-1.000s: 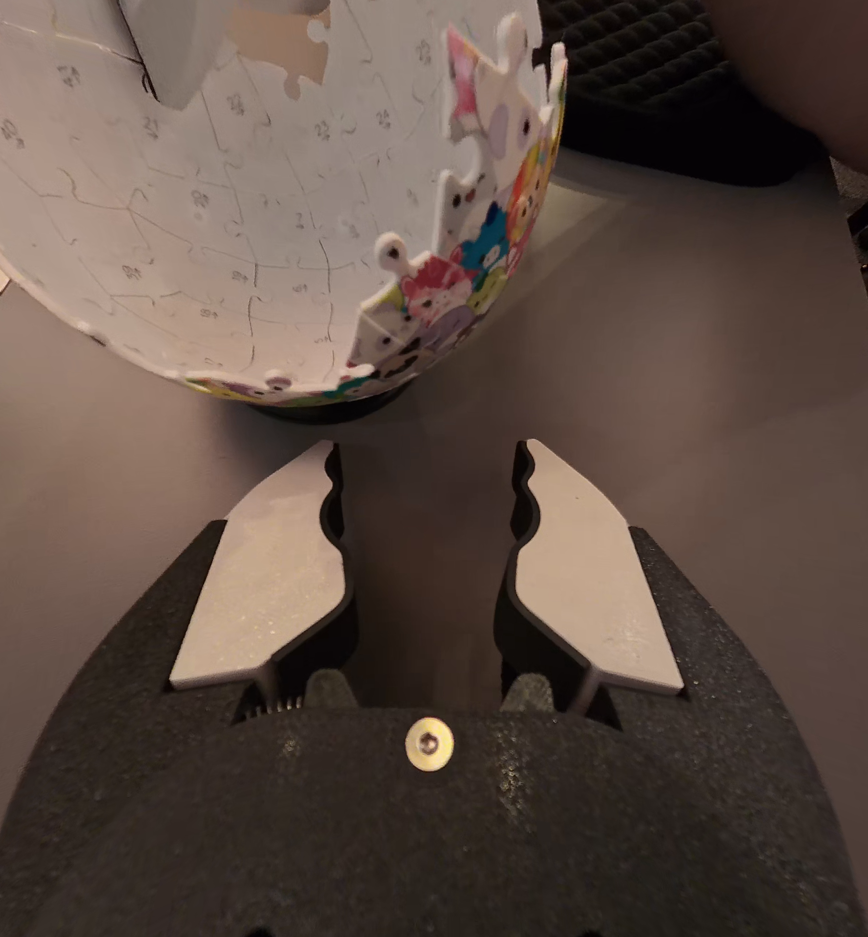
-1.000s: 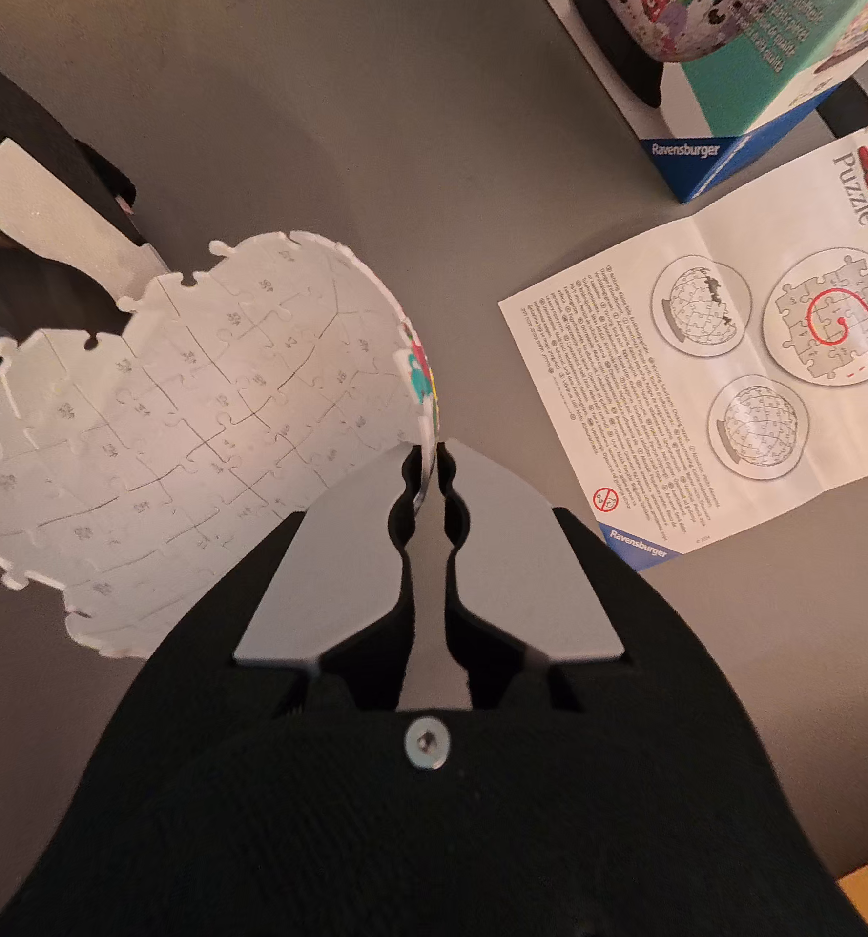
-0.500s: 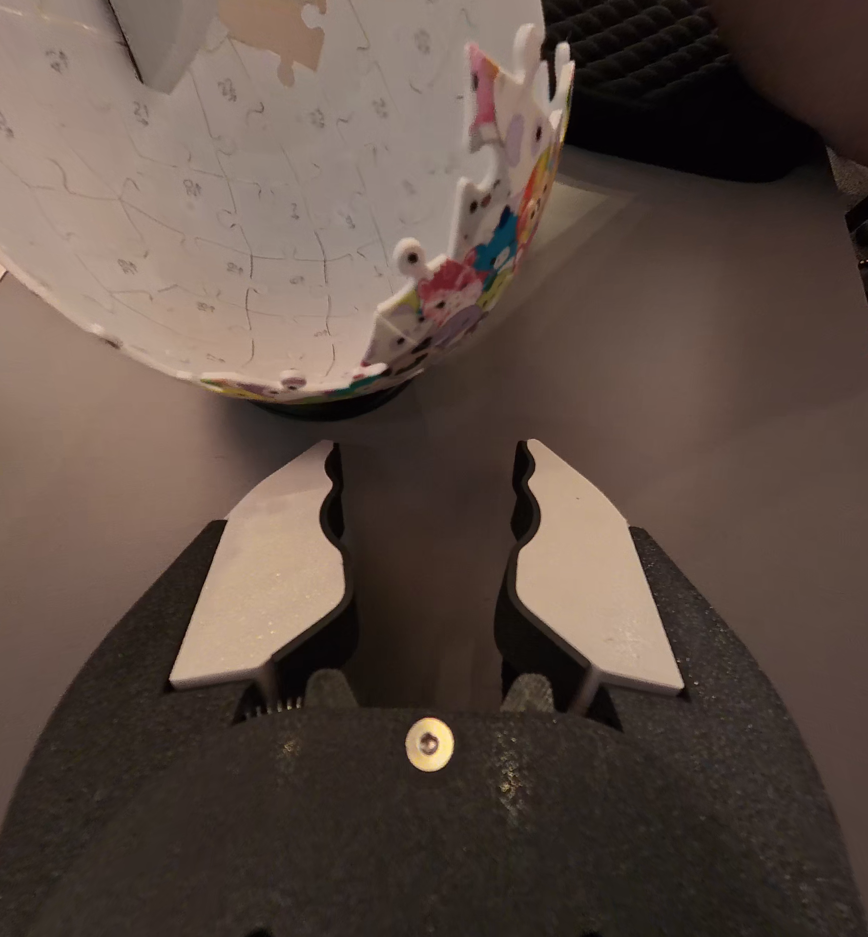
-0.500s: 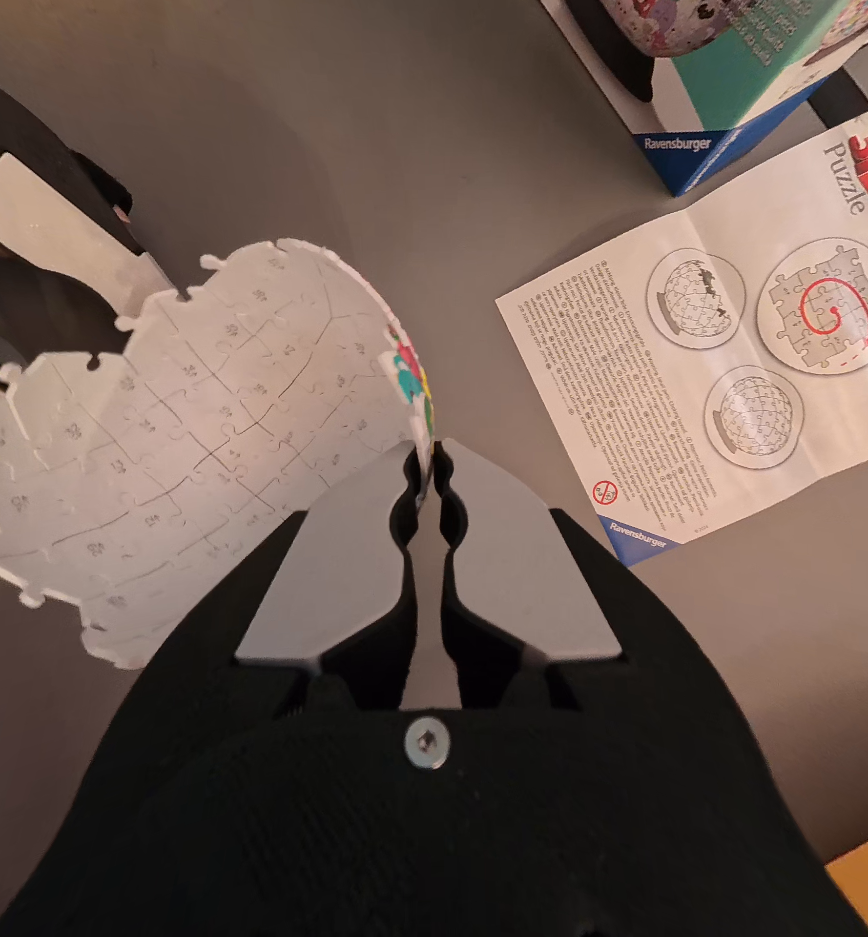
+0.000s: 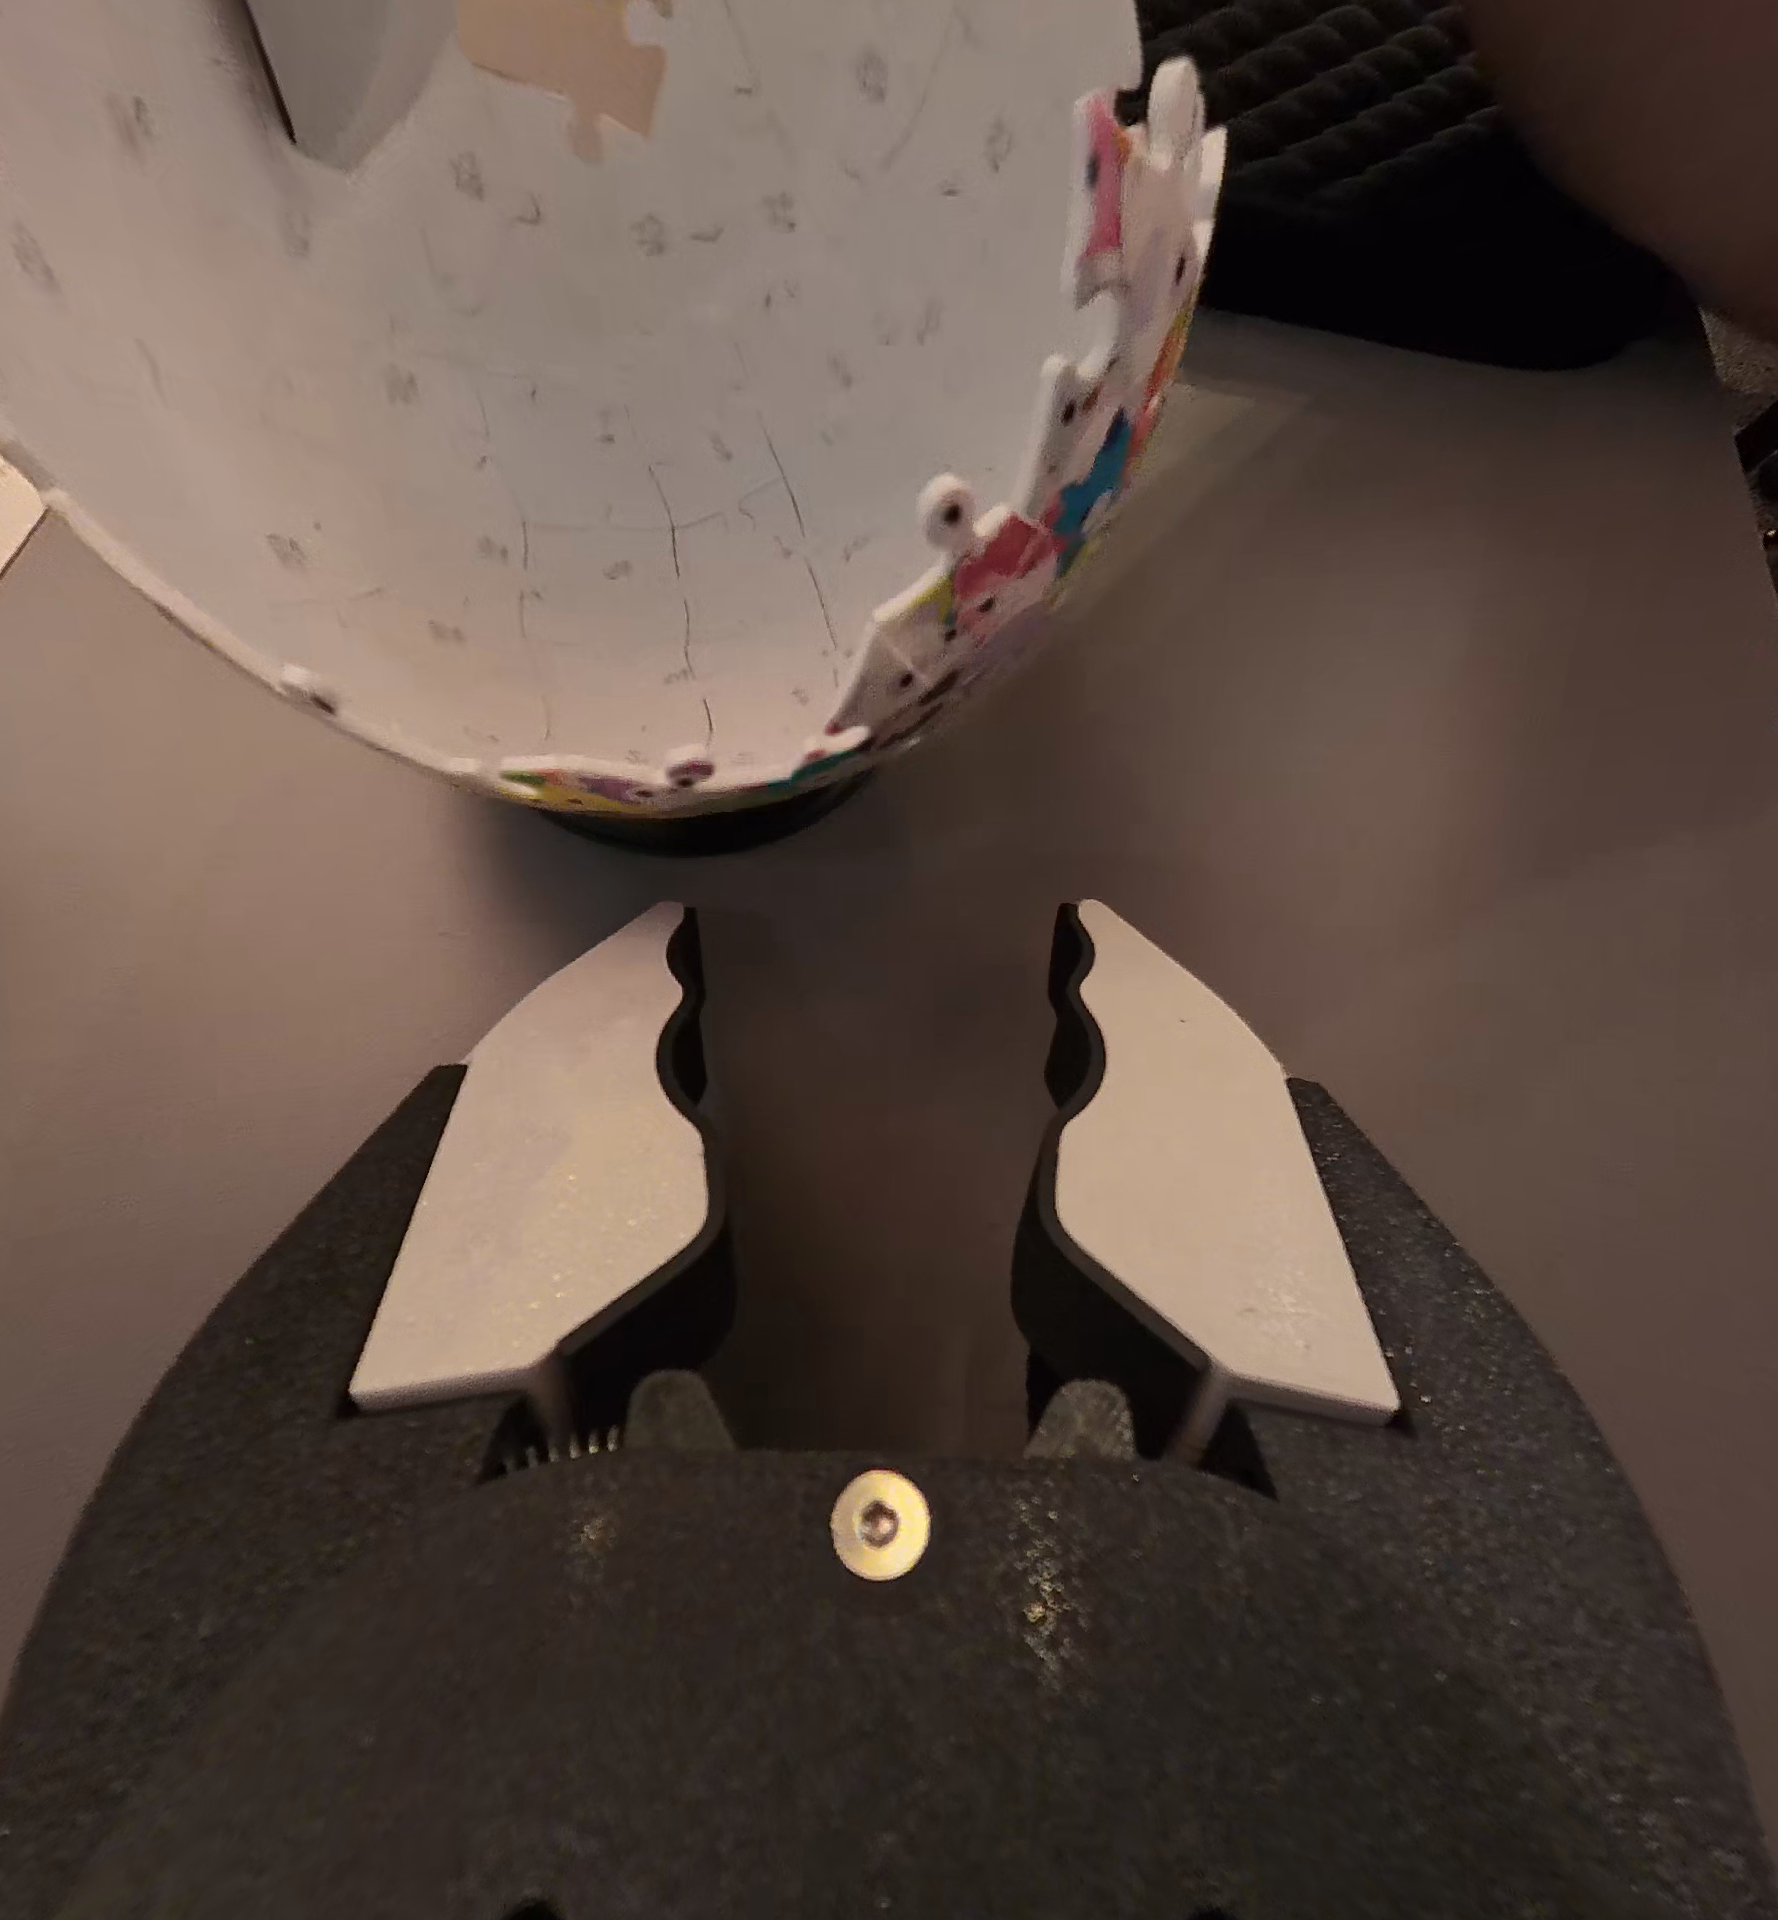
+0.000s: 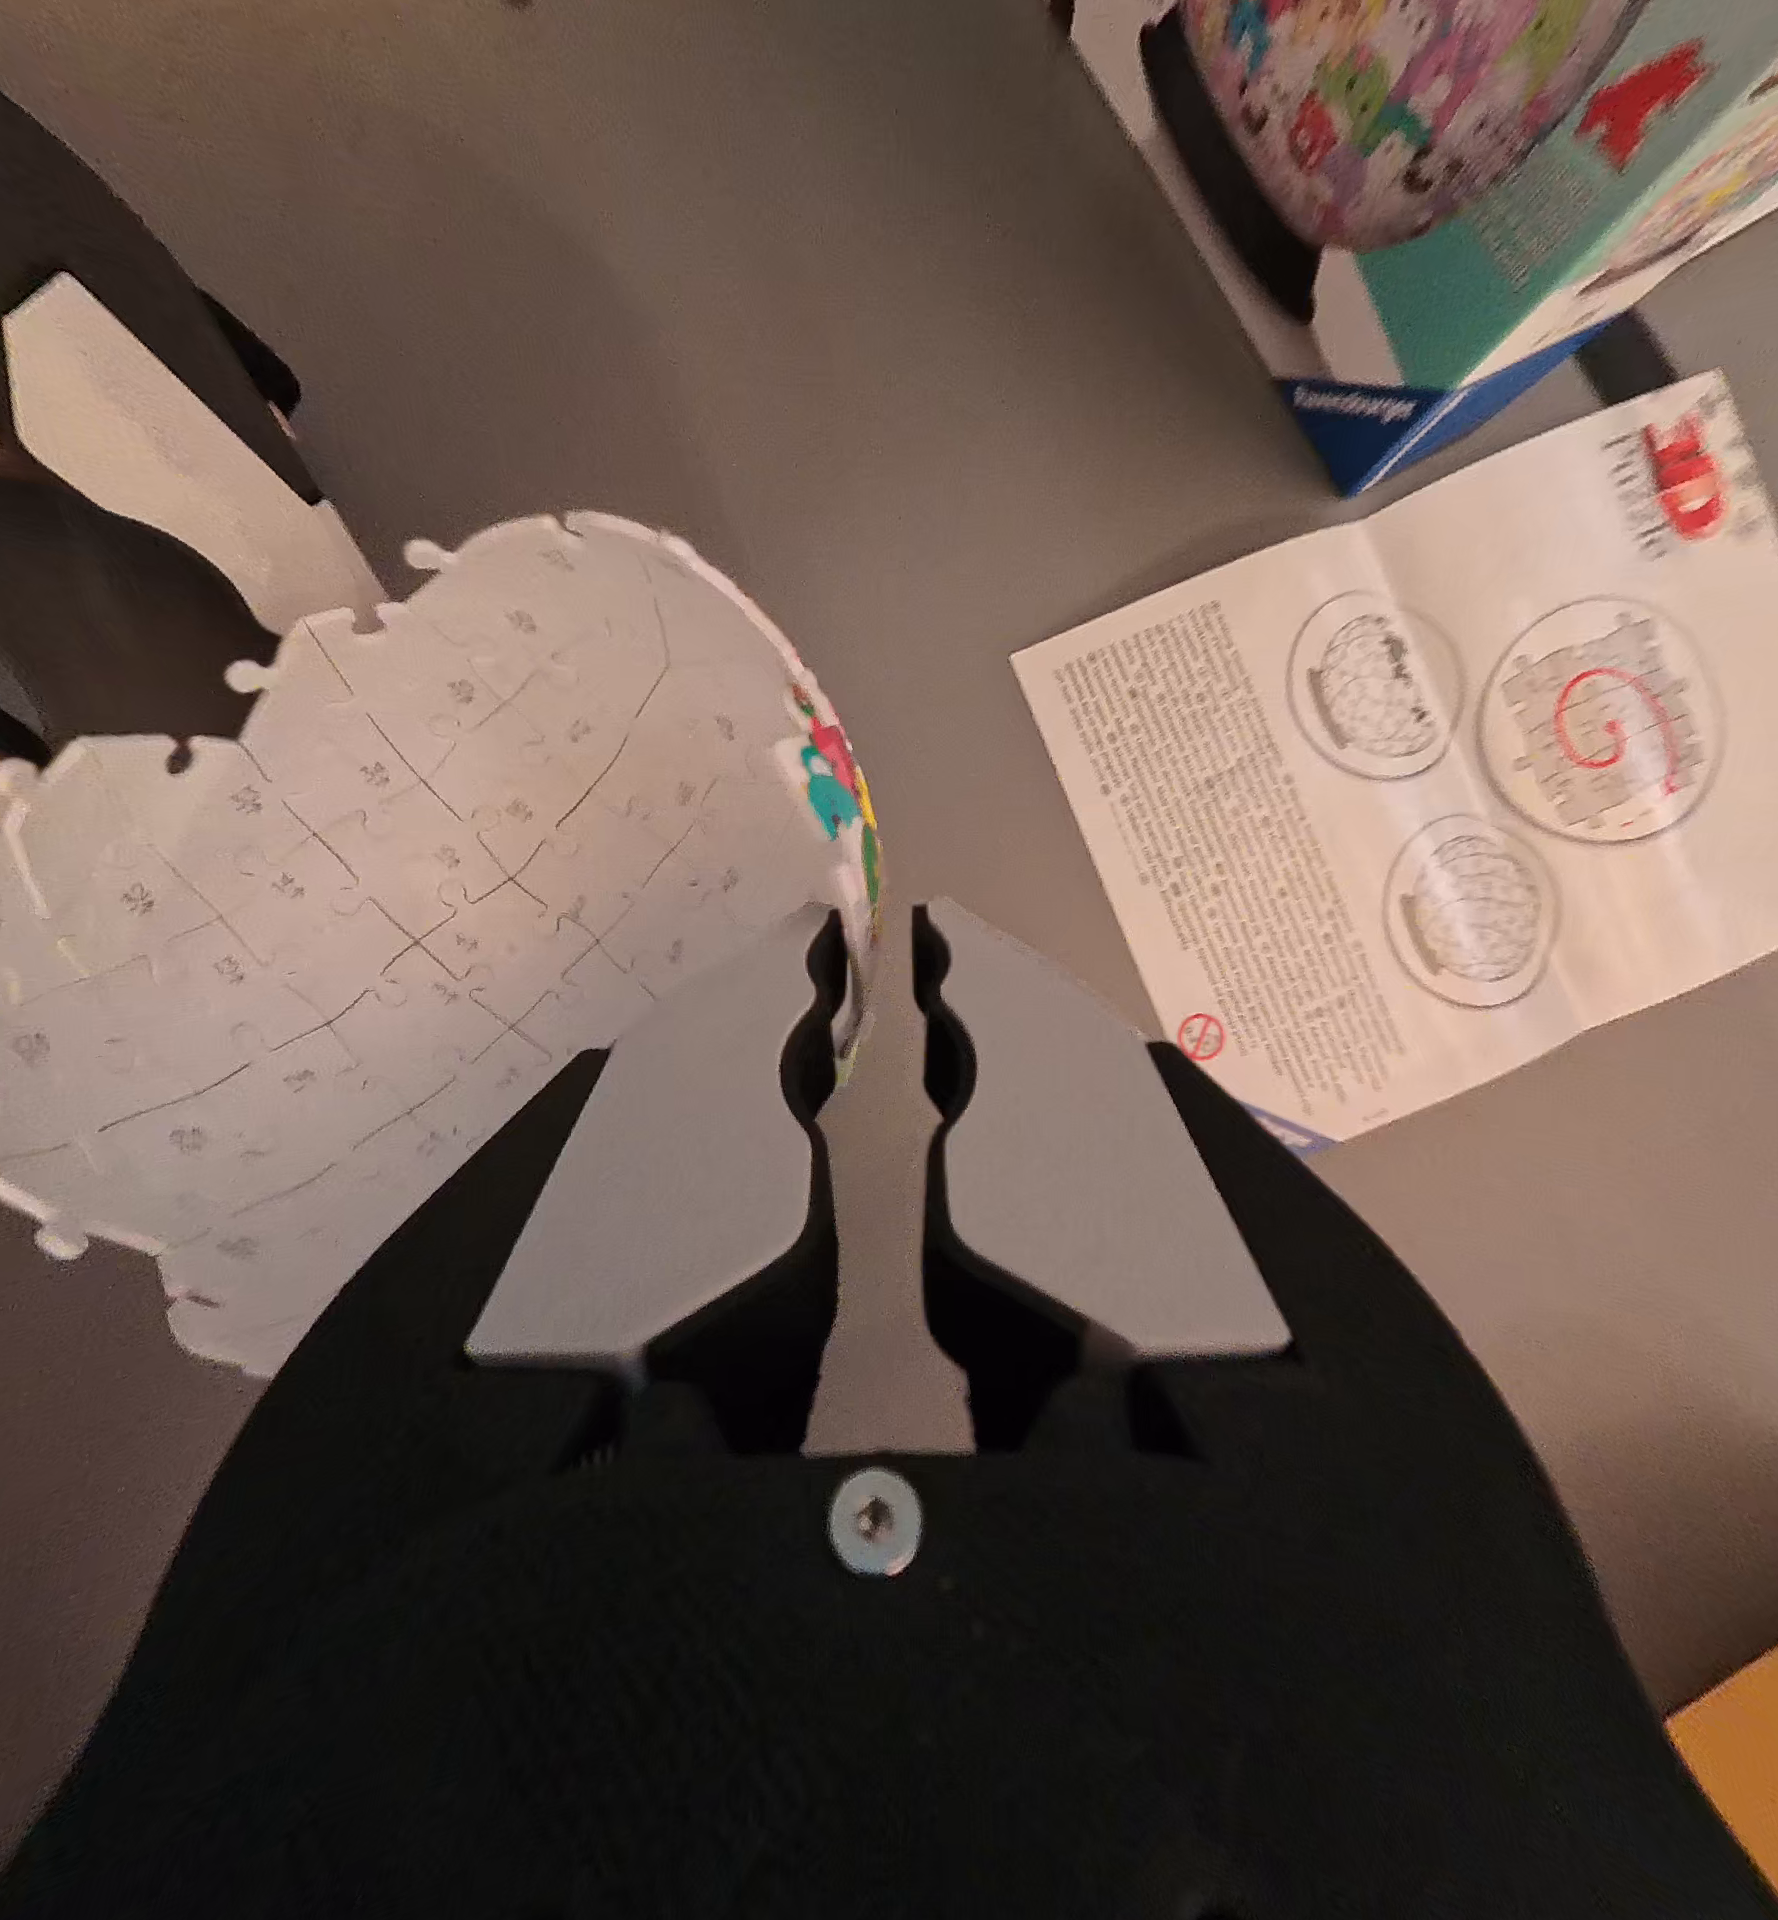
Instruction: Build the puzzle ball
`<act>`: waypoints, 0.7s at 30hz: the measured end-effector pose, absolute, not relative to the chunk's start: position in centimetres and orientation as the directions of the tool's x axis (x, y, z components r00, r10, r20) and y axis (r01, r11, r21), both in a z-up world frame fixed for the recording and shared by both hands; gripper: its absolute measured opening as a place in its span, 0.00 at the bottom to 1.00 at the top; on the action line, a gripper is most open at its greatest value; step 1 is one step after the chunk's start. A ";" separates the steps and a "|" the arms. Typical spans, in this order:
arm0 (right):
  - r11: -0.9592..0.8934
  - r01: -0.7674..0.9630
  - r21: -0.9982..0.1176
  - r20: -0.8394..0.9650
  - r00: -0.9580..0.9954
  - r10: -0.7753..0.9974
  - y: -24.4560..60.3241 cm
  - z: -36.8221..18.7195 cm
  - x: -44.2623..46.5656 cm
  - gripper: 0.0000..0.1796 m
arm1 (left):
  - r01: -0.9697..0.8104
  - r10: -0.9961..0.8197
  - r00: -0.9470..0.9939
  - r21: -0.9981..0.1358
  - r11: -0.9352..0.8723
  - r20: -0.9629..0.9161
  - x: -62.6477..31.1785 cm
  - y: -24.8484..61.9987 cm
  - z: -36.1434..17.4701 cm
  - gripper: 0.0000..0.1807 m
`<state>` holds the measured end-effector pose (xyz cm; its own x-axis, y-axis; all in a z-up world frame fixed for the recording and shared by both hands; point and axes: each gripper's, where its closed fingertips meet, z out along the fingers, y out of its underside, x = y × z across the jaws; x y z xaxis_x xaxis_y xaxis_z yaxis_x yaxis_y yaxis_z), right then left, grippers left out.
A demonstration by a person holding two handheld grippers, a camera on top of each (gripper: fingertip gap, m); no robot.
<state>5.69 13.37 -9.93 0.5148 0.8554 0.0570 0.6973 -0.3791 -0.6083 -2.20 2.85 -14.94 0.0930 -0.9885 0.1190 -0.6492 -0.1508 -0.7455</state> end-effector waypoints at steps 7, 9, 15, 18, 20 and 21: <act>-0.462 0.607 -0.647 -0.062 0.562 0.825 12.6 -8.4 7.0 0.08 | -0.647 -0.988 0.096 -0.747 -0.156 0.123 -2.2 2.9 -14.9 0.35; -0.488 0.596 -0.638 -0.089 0.572 0.815 12.4 -8.6 7.0 0.09 | -0.646 -0.987 0.097 -0.747 -0.158 0.124 -2.2 2.9 -14.9 0.35; -0.518 0.612 -0.597 -0.094 0.588 0.803 11.7 -8.9 6.7 0.13 | -0.646 -0.988 0.096 -0.747 -0.157 0.124 -2.2 2.9 -14.9 0.35; -0.557 0.625 -0.547 -0.077 0.625 0.777 11.8 -9.9 7.3 0.13 | -0.646 -0.988 0.096 -0.747 -0.157 0.125 -2.2 2.9 -14.9 0.35; -0.563 0.637 -0.527 -0.082 0.621 0.780 11.7 -10.6 7.2 0.09 | -0.645 -0.987 0.096 -0.747 -0.158 0.126 -2.2 2.9 -14.9 0.35; -0.563 0.638 -0.525 -0.085 0.619 0.781 11.7 -10.8 7.1 0.06 | -0.645 -0.987 0.096 -0.747 -0.158 0.126 -2.2 2.9 -14.9 0.35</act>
<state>7.08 11.70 -10.76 0.6188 0.7809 -0.0851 0.6385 -0.5631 -0.5246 -2.22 2.86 -14.89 0.0959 -0.9874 0.1260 -0.6453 -0.1580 -0.7474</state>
